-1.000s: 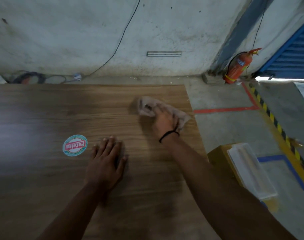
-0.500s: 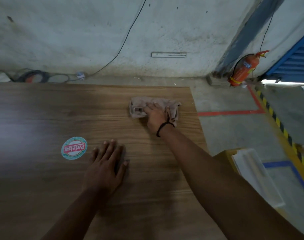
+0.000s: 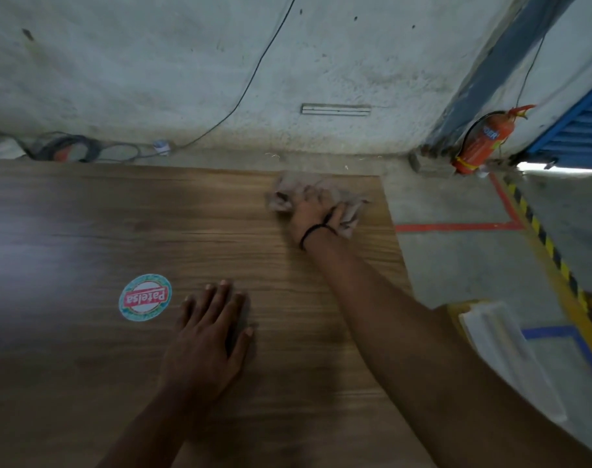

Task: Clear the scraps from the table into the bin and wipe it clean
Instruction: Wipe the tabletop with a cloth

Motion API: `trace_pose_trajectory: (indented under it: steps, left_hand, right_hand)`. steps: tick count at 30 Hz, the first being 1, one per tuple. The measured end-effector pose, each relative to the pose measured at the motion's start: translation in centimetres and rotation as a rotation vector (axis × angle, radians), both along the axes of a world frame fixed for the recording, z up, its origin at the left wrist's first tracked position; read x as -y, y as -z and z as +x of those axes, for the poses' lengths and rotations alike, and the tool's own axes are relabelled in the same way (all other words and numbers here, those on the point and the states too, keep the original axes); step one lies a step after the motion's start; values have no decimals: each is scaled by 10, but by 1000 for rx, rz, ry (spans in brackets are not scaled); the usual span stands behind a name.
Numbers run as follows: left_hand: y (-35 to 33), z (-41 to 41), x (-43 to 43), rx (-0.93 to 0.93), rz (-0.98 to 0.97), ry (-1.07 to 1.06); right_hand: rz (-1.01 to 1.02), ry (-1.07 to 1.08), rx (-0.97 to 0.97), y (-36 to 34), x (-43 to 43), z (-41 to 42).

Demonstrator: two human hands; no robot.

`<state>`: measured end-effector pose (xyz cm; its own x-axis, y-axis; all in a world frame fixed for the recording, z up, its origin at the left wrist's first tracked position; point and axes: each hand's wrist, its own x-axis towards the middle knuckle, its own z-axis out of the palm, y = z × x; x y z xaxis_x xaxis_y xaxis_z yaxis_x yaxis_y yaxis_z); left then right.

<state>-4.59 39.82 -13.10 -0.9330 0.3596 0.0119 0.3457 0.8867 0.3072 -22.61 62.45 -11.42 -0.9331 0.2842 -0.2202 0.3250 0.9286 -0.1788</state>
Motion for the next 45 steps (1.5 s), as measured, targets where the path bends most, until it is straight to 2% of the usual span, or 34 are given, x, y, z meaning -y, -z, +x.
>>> trace_pose_trajectory:
  steps: [2,3,6,9,11,15,19,23,25,26,29,31,33,35,37,40,43,45]
  left_hand:
    - [-1,1,2,7,-13,-1]
    - [-1,1,3,8,-18,0]
    - [-1,1,4,15,-24,-14]
    - [-1,1,3,29,-16,-16]
    - [-1,0,2,25,-8,-15]
    - [-2,0,2,17,2,-3]
    - [-1,0,2,32,4,15]
    - [1,-4,5,71,29,61]
    - [-5,-5,7,91,104,67]
    - [-9,-6,10,103,189,65]
    - [-29,-18,37,138,384,46]
    - [-34,-31,77,101,343,-4]
    - [-28,-42,130,53,212,-56]
    - [-18,-49,188,57,68,-113]
    - [-10,-50,230,103,14,-158]
    - [2,-50,252,75,36,-85]
    - [3,-51,249,40,31,-87]
    - [3,-51,246,26,22,-94]
  right_hand:
    - [-43,-152,20,-4,25,0]
    - [-96,-146,6,-8,26,-4]
    - [-285,172,-101,-21,6,-26]
    - [-289,485,-86,-19,-34,-39]
    - [-205,520,-13,-4,-40,-44]
    - [-200,437,37,-12,21,-37]
    - [-154,124,37,-48,110,-12]
    - [-169,-151,89,-44,171,-7]
    - [-277,-82,116,-44,173,-19]
    - [-329,-13,58,-48,166,-25]
    - [-299,101,-121,-62,127,-39]
    - [-279,320,-205,-60,96,-48]
    - [-248,541,-143,-28,67,-62]
    - [-227,504,-102,19,56,-79]
    - [-197,557,-82,56,75,-97]
    - [-185,446,-19,13,174,-69]
    - [-121,27,4,-7,258,-35]
    - [-171,-133,64,-17,287,-14]
